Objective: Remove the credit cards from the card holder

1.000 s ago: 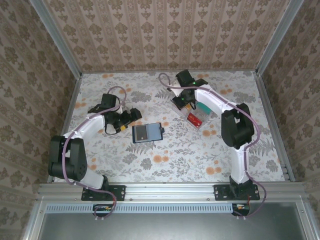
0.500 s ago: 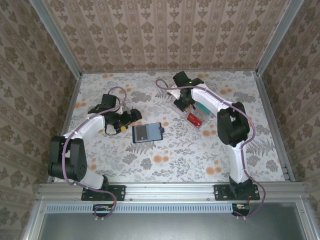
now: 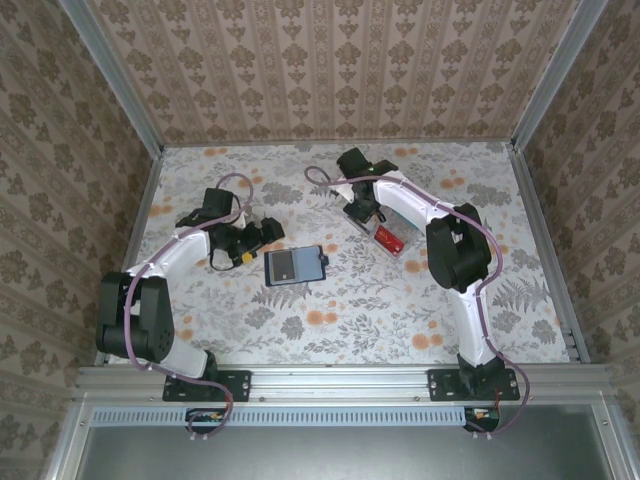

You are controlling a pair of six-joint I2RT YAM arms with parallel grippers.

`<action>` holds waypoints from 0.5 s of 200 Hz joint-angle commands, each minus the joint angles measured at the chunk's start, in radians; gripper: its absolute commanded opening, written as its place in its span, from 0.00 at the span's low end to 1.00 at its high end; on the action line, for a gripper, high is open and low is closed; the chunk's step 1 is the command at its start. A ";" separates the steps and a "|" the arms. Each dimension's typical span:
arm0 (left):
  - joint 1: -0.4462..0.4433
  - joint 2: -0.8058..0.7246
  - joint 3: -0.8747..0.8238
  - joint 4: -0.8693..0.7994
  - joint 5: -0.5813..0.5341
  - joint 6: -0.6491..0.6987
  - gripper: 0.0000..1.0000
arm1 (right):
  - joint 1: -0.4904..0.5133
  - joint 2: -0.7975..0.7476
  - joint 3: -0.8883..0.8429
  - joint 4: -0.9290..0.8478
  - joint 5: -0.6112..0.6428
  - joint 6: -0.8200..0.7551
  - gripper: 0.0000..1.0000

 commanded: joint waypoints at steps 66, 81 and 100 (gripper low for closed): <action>0.005 -0.033 -0.014 -0.058 -0.028 0.024 1.00 | 0.035 -0.229 -0.153 0.093 -0.003 0.174 0.29; 0.008 -0.044 -0.017 -0.068 -0.036 0.025 1.00 | 0.036 -0.249 -0.174 0.092 -0.015 0.211 0.31; 0.015 -0.064 -0.025 -0.078 -0.056 0.027 1.00 | 0.051 -0.268 -0.185 0.084 -0.015 0.296 0.38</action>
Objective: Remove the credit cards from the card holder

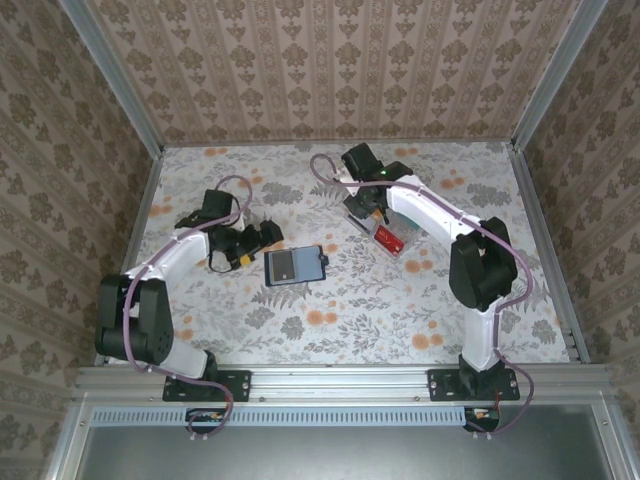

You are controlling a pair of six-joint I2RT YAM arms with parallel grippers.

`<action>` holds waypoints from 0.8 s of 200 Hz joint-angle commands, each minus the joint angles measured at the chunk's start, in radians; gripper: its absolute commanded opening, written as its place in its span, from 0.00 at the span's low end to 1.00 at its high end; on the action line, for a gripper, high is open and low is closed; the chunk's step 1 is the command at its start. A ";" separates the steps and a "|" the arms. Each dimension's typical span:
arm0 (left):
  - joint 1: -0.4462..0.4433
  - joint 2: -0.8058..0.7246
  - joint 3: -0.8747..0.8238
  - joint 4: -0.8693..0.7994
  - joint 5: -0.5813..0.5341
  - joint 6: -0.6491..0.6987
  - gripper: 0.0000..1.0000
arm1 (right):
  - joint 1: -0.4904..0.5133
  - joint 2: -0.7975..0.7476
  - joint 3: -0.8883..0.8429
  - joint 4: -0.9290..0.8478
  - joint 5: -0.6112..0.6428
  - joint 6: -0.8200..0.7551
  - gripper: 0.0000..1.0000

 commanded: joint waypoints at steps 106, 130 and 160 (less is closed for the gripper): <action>0.157 -0.160 -0.133 -0.059 -0.093 0.014 1.00 | 0.340 -0.017 -0.107 0.145 -0.213 0.693 0.57; 0.192 -0.166 -0.148 -0.056 -0.090 0.016 1.00 | 0.383 0.053 -0.068 0.129 -0.182 0.757 0.59; 0.216 -0.167 -0.154 -0.054 -0.072 0.019 1.00 | 0.386 0.153 0.009 0.085 -0.163 0.799 0.59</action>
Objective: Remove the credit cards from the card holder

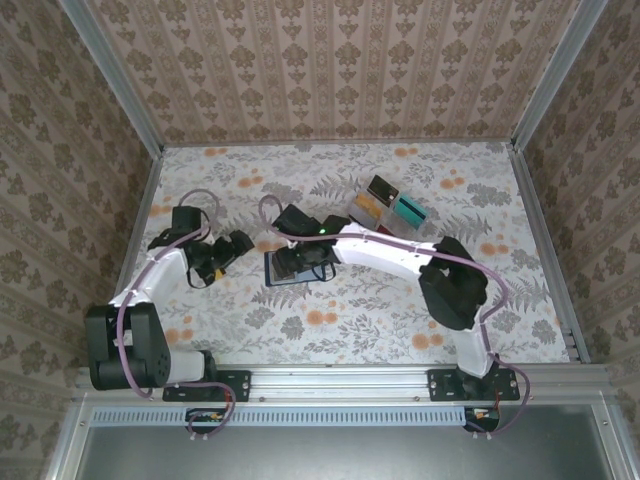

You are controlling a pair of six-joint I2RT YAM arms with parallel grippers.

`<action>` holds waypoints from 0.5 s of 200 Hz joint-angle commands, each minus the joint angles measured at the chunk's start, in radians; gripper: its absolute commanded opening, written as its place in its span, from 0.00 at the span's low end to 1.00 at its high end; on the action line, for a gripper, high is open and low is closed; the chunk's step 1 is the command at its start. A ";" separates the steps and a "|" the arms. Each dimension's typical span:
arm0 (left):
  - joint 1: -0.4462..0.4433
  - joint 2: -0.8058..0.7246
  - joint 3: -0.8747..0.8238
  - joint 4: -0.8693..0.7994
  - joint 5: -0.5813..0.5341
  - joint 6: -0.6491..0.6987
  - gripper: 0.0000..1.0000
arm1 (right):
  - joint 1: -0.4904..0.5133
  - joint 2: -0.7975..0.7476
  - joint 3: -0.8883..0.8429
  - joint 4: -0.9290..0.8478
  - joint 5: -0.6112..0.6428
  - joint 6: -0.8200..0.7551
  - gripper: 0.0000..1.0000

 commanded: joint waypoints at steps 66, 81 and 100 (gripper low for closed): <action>0.021 -0.027 -0.039 0.036 0.143 0.008 0.94 | -0.031 0.216 0.177 -0.131 0.070 0.084 0.49; 0.018 -0.024 -0.038 0.038 0.164 0.008 0.89 | -0.035 0.230 0.174 -0.141 0.079 0.084 0.48; 0.012 -0.010 -0.039 0.054 0.201 0.005 0.80 | -0.042 0.241 0.164 -0.150 0.085 0.088 0.45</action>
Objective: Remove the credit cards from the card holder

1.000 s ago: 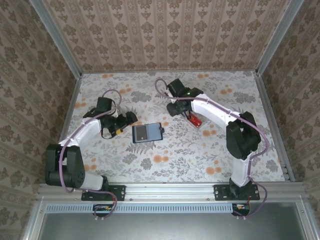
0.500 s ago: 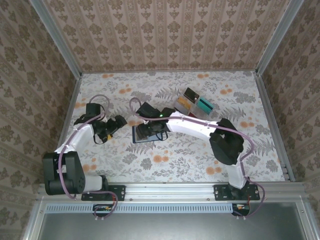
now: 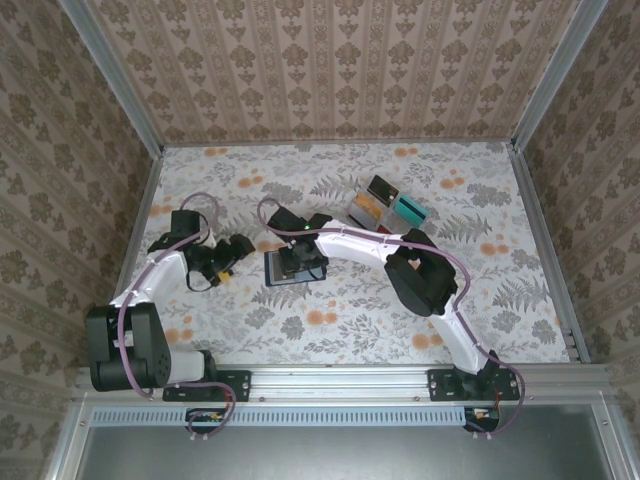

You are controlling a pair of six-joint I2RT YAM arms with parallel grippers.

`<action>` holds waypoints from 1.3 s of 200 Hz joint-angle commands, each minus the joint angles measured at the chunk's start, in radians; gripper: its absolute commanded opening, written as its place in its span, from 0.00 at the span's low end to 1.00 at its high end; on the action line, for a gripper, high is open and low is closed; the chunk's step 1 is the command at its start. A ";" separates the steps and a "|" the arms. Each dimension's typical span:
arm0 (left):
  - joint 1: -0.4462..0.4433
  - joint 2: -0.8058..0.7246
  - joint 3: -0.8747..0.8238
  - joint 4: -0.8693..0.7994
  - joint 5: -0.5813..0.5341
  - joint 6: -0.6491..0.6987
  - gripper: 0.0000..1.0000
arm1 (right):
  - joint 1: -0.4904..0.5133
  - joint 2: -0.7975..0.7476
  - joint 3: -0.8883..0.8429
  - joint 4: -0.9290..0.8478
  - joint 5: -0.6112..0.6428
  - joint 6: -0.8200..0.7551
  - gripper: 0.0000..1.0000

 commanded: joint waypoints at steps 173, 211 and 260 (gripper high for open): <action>-0.169 0.262 0.048 0.192 0.204 -0.023 0.46 | -0.037 0.027 -0.069 0.003 -0.029 0.045 0.33; -0.173 0.301 0.054 0.211 0.213 -0.024 0.43 | -0.042 0.030 -0.073 0.018 -0.060 0.046 0.33; -0.175 0.345 0.067 0.199 0.195 -0.010 0.43 | -0.047 0.033 -0.078 0.020 -0.074 0.048 0.33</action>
